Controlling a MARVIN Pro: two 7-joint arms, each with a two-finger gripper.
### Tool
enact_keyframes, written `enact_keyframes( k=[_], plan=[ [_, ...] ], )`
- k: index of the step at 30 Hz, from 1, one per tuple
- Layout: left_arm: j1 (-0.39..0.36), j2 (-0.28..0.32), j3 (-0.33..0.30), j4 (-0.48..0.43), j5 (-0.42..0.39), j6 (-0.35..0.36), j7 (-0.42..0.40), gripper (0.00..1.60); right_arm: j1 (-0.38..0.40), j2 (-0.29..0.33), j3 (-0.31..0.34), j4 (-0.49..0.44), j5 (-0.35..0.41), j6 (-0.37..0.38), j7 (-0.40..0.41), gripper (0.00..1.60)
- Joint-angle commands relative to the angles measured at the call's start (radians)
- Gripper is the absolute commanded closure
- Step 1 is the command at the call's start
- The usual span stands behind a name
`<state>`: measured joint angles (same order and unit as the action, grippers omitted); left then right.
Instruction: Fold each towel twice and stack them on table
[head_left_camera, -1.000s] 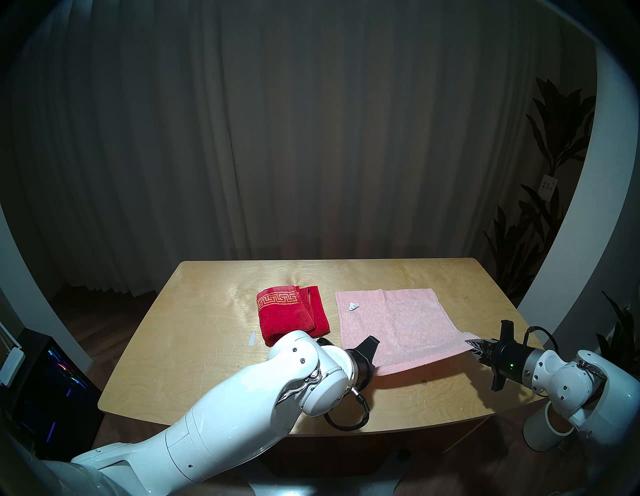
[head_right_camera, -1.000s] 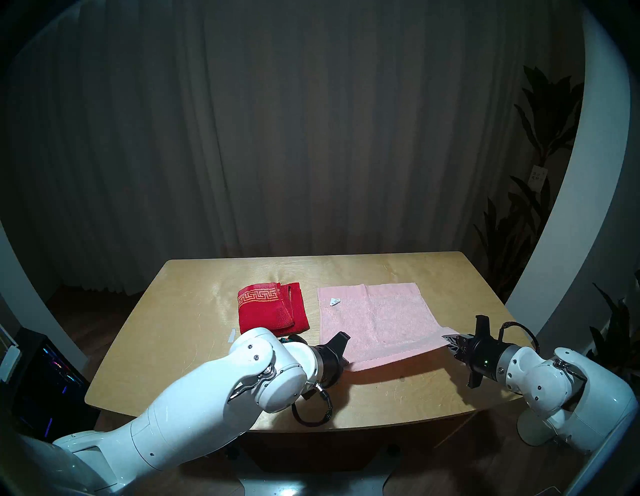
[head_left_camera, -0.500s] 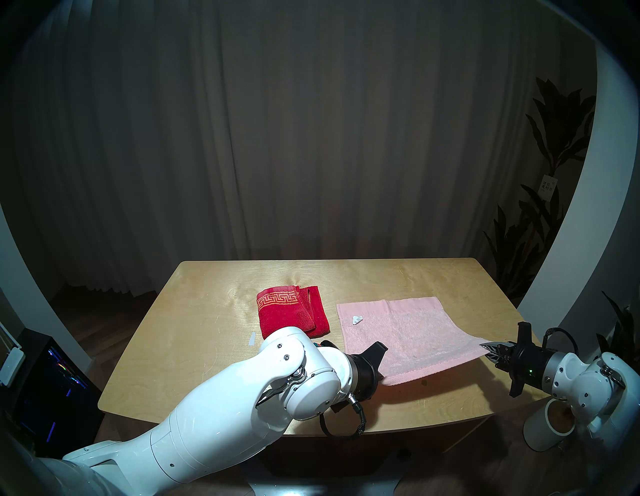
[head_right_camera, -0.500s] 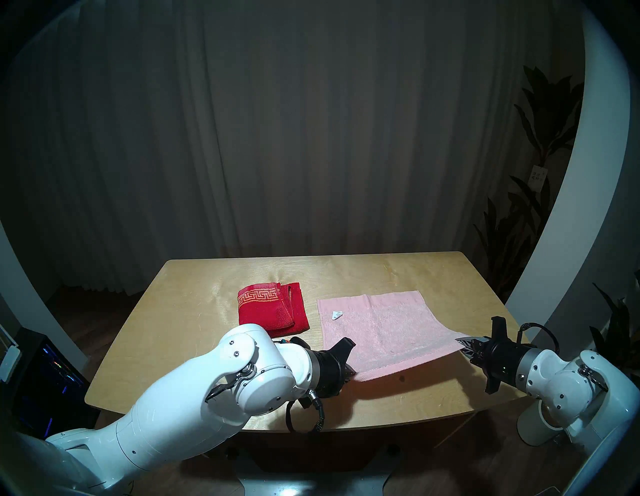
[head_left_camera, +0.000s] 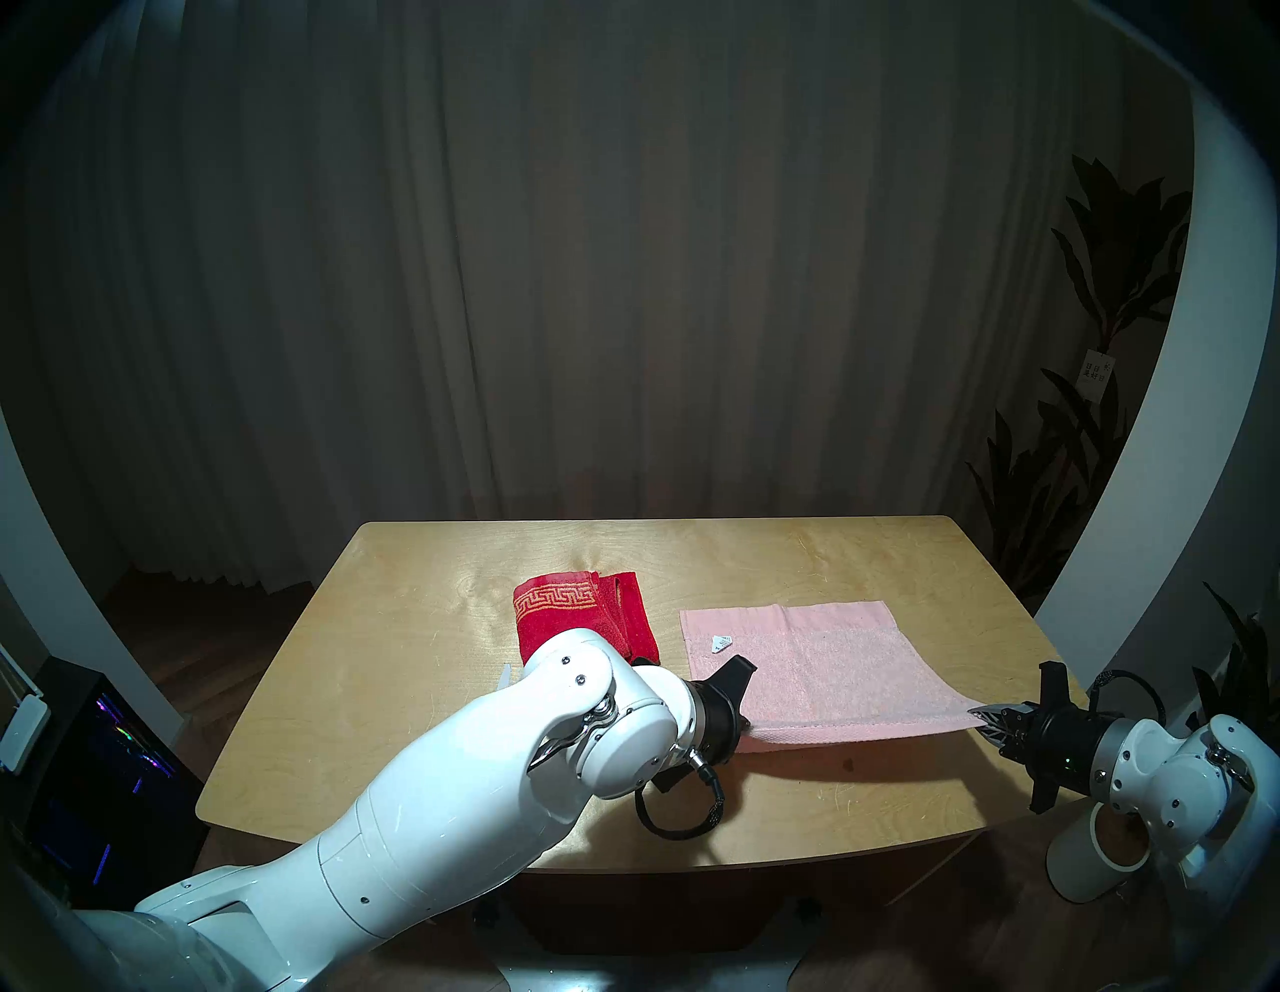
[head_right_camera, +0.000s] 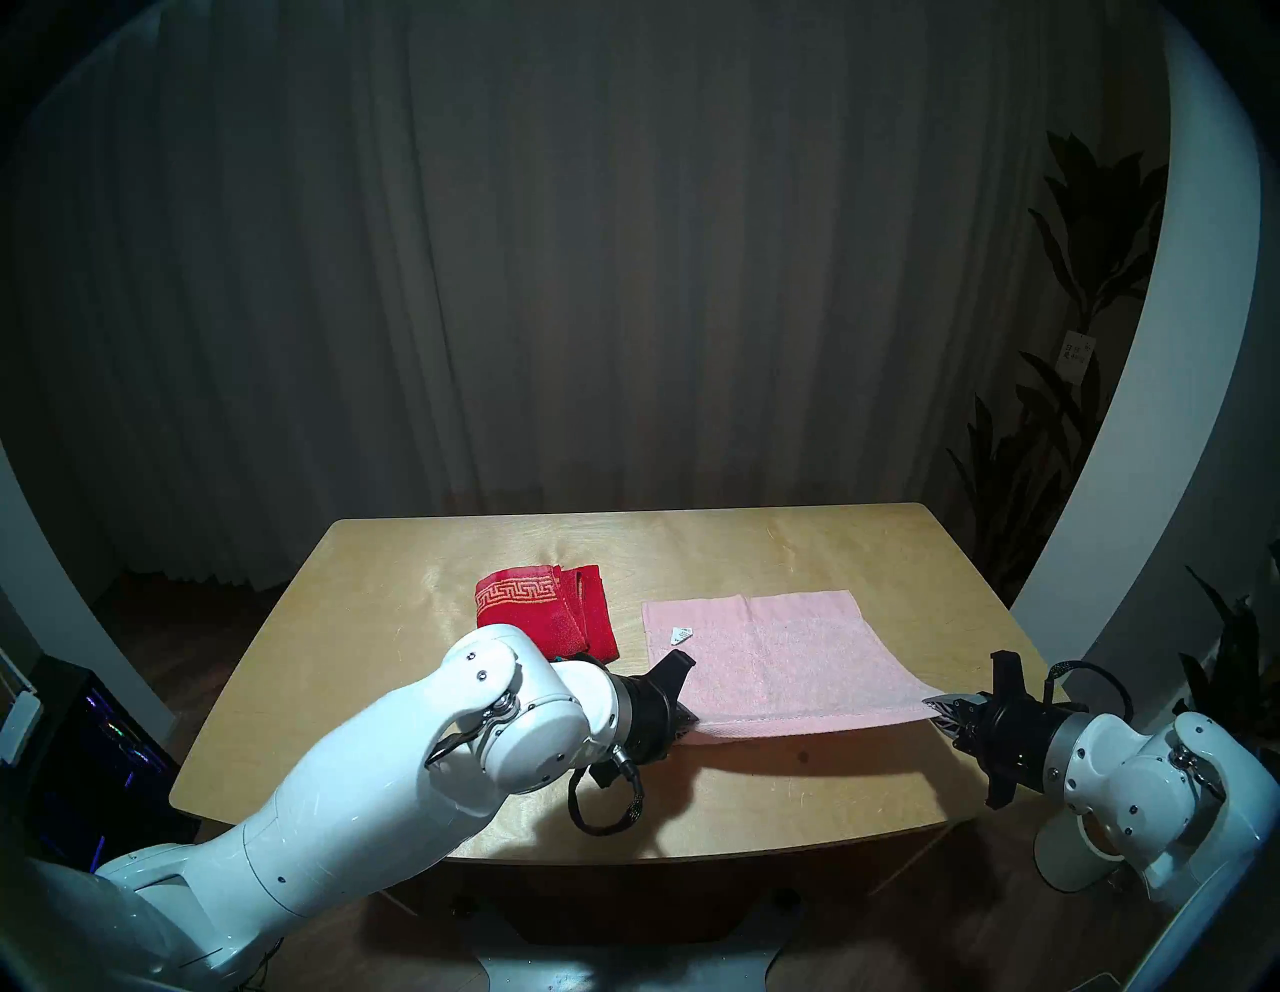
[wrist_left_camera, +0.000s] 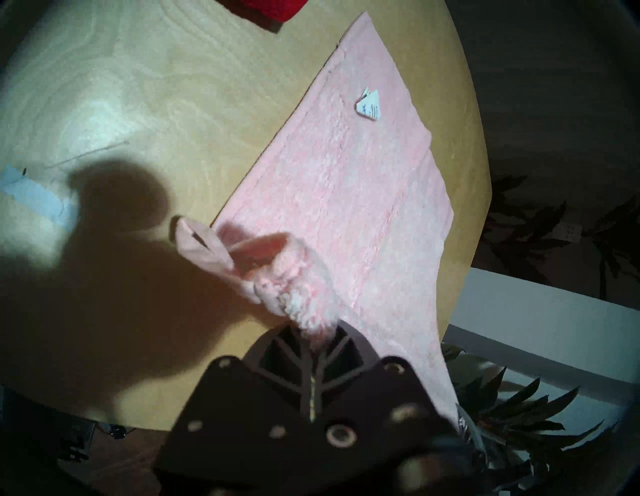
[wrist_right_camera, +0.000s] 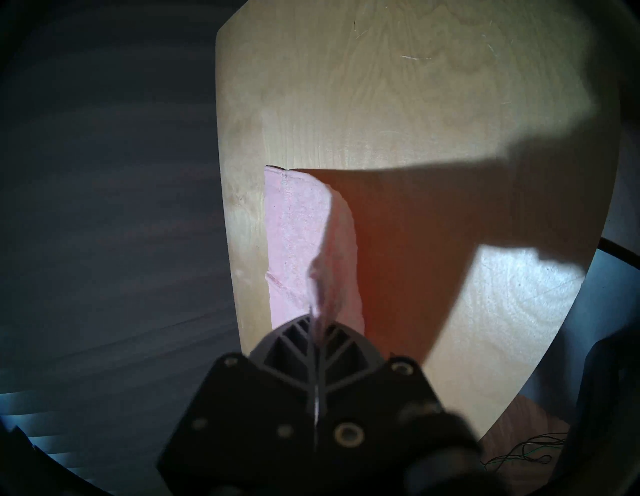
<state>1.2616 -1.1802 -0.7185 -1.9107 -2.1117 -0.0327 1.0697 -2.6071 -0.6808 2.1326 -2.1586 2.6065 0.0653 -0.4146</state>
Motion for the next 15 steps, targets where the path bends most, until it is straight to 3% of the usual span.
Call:
enact_keyframes(
  k=[1, 15],
  plan=[
    [-0.087, -0.059, -0.006, 0.06, 0.03, 0.008, -0.005, 1.6, 0.089, 0.073, -0.071, 0.019, -0.043, -0.113, -0.004, 1.6],
    [-0.17, -0.119, 0.003, 0.131, 0.059, 0.049, -0.01, 1.6, 0.25, 0.197, -0.182, 0.07, -0.066, -0.157, -0.006, 1.6]
  ],
)
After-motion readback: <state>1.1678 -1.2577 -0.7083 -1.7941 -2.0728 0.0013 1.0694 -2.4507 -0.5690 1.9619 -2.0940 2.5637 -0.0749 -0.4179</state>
